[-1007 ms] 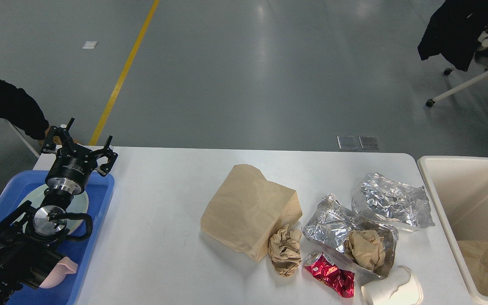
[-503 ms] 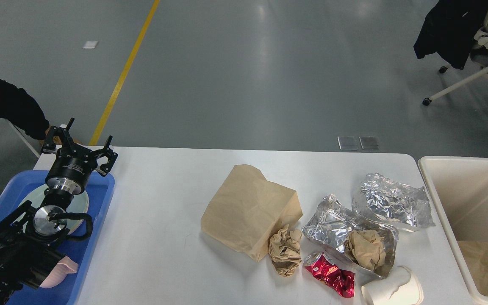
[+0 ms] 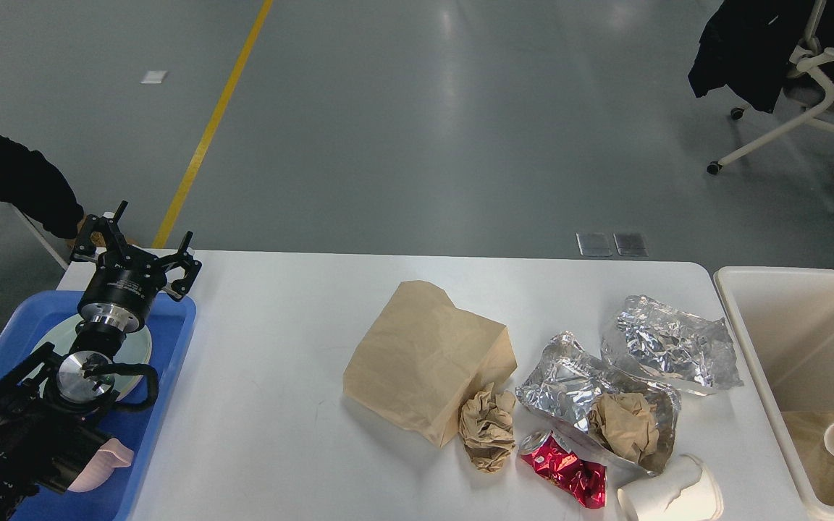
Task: Tidy desktop
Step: 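Swing the right gripper in from the far side toward the brown paper bag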
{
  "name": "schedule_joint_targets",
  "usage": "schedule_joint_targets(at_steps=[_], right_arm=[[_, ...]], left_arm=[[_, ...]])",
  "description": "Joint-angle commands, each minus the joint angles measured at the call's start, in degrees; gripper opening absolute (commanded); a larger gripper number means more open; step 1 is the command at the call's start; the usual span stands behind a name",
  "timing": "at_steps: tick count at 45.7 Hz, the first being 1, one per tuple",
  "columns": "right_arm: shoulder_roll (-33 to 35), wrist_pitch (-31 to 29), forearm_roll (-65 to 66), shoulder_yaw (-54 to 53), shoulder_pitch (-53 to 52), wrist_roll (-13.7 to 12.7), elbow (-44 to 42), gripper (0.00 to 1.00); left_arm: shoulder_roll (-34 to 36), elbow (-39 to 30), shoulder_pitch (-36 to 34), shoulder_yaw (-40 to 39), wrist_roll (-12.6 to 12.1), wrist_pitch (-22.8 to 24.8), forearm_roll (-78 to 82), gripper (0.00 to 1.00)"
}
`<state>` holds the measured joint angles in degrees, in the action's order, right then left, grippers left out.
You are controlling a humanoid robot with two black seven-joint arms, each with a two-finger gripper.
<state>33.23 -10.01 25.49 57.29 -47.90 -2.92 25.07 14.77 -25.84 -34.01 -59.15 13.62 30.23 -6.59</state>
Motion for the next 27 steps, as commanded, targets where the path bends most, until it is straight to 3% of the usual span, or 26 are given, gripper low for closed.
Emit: schedule_joint_targets(at_steps=[1,10,15,19,27], right_arm=[[0.4,3.1,-0.1,-0.5,0.5,0.0,0.0,0.9],[0.7,3.8,-0.1,-0.9,1.5,0.0,0.0,0.91],[1.1,3.6,-0.1,-0.9,1.2,0.0,0.2,1.0],[2.4,2.5,-0.1,-1.7,0.0,0.0,1.1,1.0],[9.6,-5.7,0.8,-0.8,-16.9,0.1,10.9,1.0]], left_arm=[[0.0,0.0,0.0,0.0,0.0,0.0,0.0,0.96],[0.0,0.0,0.0,0.0,0.0,0.0,0.0,0.96],[0.0,0.0,0.0,0.0,0.0,0.0,0.0,0.96],[0.0,0.0,0.0,0.0,0.0,0.0,0.0,0.96],[0.0,0.0,0.0,0.0,0.0,0.0,0.0,0.96]])
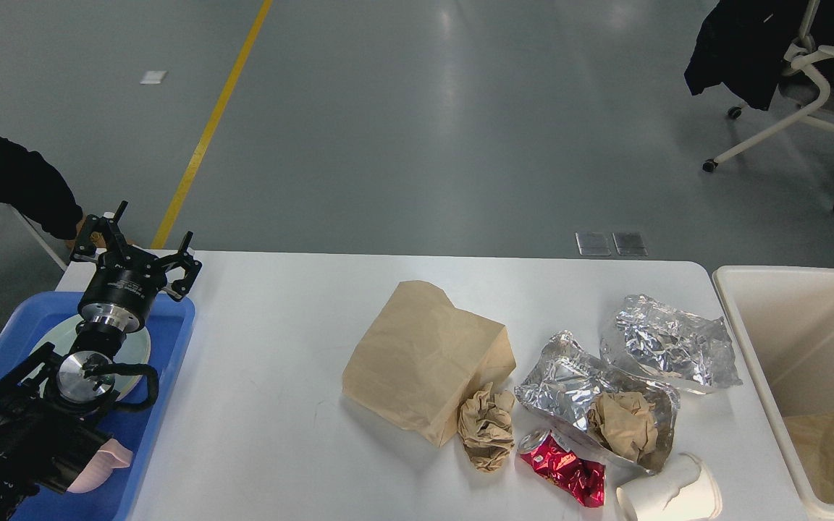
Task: Tidy desktop
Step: 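Swing the right gripper in from the far side toward the brown paper bag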
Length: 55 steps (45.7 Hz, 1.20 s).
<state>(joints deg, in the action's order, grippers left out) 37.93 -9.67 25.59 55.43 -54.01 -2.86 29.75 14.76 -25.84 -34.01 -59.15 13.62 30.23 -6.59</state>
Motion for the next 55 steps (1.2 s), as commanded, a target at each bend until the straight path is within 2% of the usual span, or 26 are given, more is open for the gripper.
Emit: schedule_joint_targets(at_steps=[1,8,15,26,31,39,47,55], right_arm=[[5.6,-8.1,0.7,1.6,-13.4,0.0,7.2,1.0],[5.6,-25.6,0.9,8.5,-33.1,0.0,9.4,1.0],[-0.4,-44.7,0.9,9.8,-46.6,0.0,9.8,1.0],[-15.2,-45.3,0.5,8.5,-61.0,0.1,12.4,1.0],[-19.8,-45.3,0.1,5.3,-66.1,0.0,18.3,1.0],[-23.1,-45.3,-0.1,1.6,-66.7,0.1,25.4,1.0],[-25.3,-45.3,0.0,2.1,-66.3,0.1,25.3,1.0],[-22.7,-45.3,0.5,2.5,-67.0,0.0,25.1,1.0]], left_arm=[[0.0,0.0,0.0,0.0,0.0,0.0,0.0,0.96],[0.0,0.0,0.0,0.0,0.0,0.0,0.0,0.96],[0.0,0.0,0.0,0.0,0.0,0.0,0.0,0.96],[0.0,0.0,0.0,0.0,0.0,0.0,0.0,0.96],[0.0,0.0,0.0,0.0,0.0,0.0,0.0,0.96],[0.0,0.0,0.0,0.0,0.0,0.0,0.0,0.96],[0.0,0.0,0.0,0.0,0.0,0.0,0.0,0.96],[0.0,0.0,0.0,0.0,0.0,0.0,0.0,0.96]])
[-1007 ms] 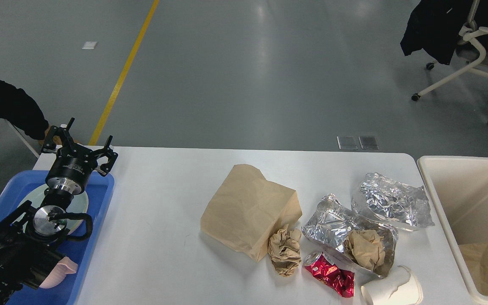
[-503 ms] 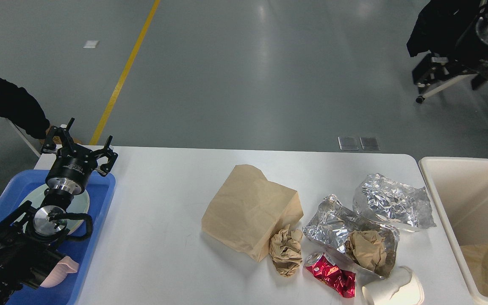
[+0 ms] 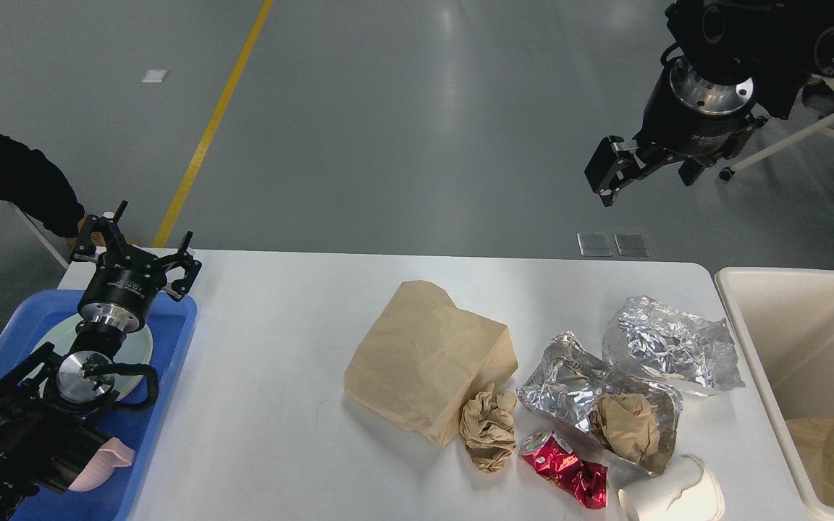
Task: Tidy desktop
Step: 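Swing the right gripper in from the far side toward the brown paper bag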
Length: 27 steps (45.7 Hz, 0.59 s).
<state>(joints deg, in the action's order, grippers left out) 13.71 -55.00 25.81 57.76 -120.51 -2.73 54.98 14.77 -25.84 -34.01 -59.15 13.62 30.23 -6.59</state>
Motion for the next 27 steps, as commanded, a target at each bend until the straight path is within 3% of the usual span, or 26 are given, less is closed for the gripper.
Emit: schedule_joint_targets(at_steps=[1,7,13,16,20,27], right_arm=[[1.5,0.0,0.3,0.0,-0.4,-0.1,0.1,1.0],[0.9,0.0,-0.1,-0.1,-0.1,-0.2,5.6,1.0],[-0.3,22.4,0.0,0.2,0.2,-0.5,21.5,1.0],[-1.4,30.5,-0.1,-0.1,0.6,-0.6,27.0,1.0],[-4.0,35.6,-0.4,-0.7,2.1,-0.6,29.4,1.0],[-8.3,39.2,-0.6,-6.2,8.9,-0.6,28.6,1.0]], left_arm=[[0.0,0.0,0.0,0.0,0.0,0.0,0.0,0.96],[0.0,0.0,0.0,0.0,0.0,0.0,0.0,0.96],[0.0,0.0,0.0,0.0,0.0,0.0,0.0,0.96],[0.0,0.0,0.0,0.0,0.0,0.0,0.0,0.96],[0.0,0.0,0.0,0.0,0.0,0.0,0.0,0.96],[0.0,0.0,0.0,0.0,0.0,0.0,0.0,0.96]])
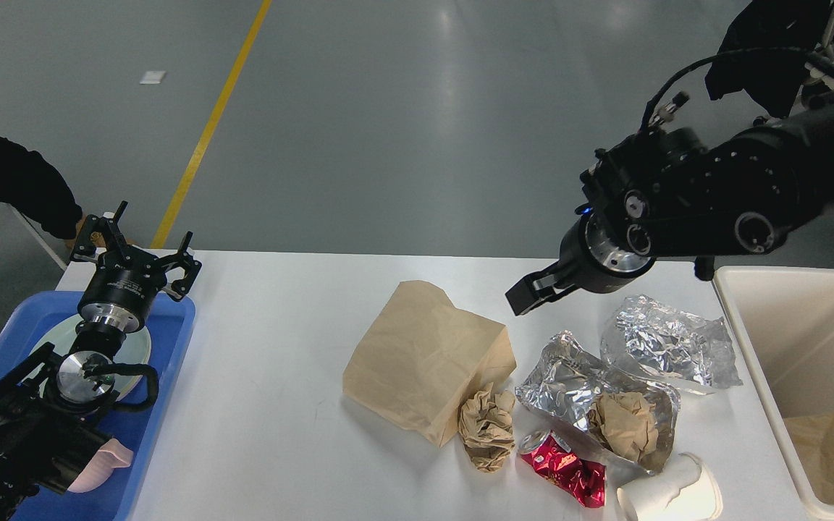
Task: Tidy desktop
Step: 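Swing the right gripper in from the far side toward the brown paper bag, then lower the right gripper onto the large brown paper bag and grasp it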
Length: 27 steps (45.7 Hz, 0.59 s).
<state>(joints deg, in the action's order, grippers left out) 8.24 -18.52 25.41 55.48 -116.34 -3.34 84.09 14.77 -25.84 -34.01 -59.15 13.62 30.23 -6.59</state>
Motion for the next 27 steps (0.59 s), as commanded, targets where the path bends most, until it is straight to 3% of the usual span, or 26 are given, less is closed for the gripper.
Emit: schedule_joint_targets(at_steps=[1,9,19,27], right_arm=[[-2.9,3.2,-0.4,-4.8,5.5,0.0,-0.8,1.0],[-3.1,3.5,-6.0,-7.2,9.5,0.0,-5.1,1.0],[-0.5,2.8,-25.8,-5.2,13.9,-0.3,-6.7,1.0],[1.0,3.4,-30.4,-5.1,19.0,-3.3,-7.3,1.0]], left_arm=[[0.0,0.0,0.0,0.0,0.0,0.0,0.0,0.96],[0.0,0.0,0.0,0.0,0.0,0.0,0.0,0.96],[0.0,0.0,0.0,0.0,0.0,0.0,0.0,0.96],[0.0,0.0,0.0,0.0,0.0,0.0,0.0,0.96]])
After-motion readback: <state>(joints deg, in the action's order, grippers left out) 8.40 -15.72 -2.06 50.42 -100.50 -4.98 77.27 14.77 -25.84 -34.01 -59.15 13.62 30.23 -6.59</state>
